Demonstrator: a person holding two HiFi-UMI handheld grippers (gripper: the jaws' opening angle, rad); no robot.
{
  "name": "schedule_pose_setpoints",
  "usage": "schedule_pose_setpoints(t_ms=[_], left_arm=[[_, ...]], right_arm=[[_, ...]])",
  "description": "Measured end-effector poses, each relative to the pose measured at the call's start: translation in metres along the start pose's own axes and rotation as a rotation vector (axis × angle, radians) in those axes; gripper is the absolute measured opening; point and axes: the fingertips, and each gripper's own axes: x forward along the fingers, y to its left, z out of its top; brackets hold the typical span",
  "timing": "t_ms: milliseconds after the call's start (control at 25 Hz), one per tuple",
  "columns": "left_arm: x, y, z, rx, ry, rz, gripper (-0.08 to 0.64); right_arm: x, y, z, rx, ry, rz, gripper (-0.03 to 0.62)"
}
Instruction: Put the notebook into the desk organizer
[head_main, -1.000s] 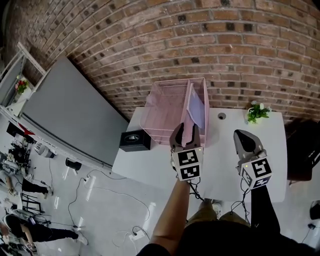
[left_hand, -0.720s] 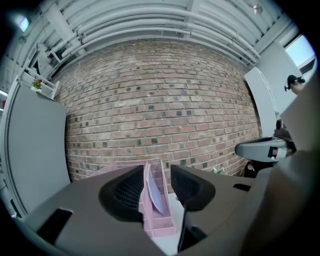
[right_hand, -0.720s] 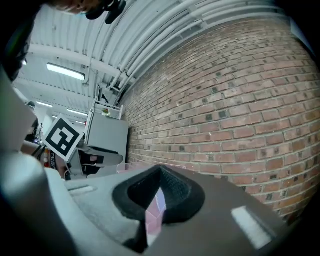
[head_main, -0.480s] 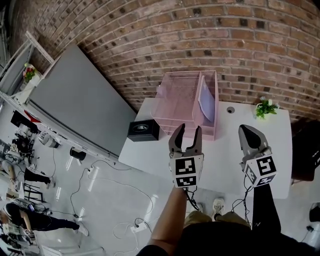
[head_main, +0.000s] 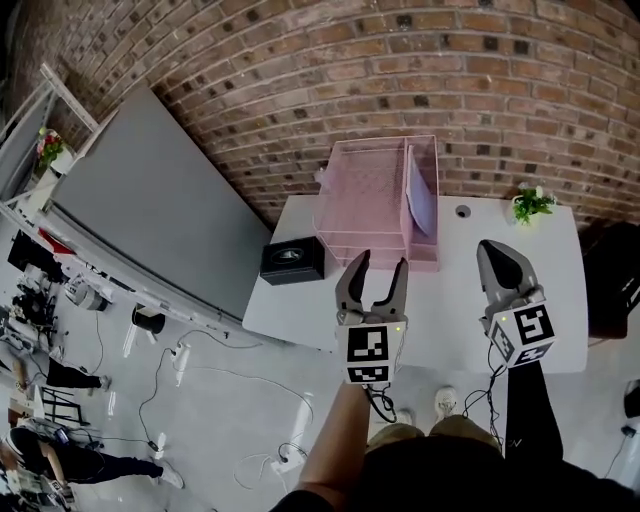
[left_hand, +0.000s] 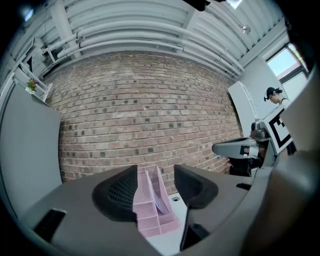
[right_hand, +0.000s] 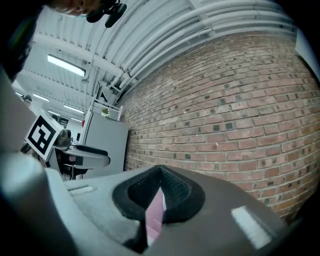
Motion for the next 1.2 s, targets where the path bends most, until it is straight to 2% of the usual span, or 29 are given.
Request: schedule_pose_setpoints(t_ms=[400,520,720,880,1200], left_arm=[[-0.041,0.006,-0.004,0.012,-0.044,-0.132,0.219],[-0.053,0.008,-0.007,0.022,-0.055,-0.154,0.185],[-0.069,0.018,-0.005,0.029,-0.081,-0.161,0.093],[-0.08,0.03,-0.006,0.034,-0.097,-0.135,0.018],[-0.083,0.038,-0.012,0.02,-0.089,-0.148,0.009]], right_arm=[[-0.026,0.051,0.002,-0.025,-0.006,-0.086,0.0],[-0.034,0.064,0.001,-0.023,-0.007,-0.112,0.0],[-0.043,0.083,0.003,-0.03,-0.014,-0.143,0.0],[-0.049,0.096,0.003,-0.034,-0.008,-0.158,0.0],[-0.053,0.105,-0.002,-0.04,0.011,-0.181,0.0]])
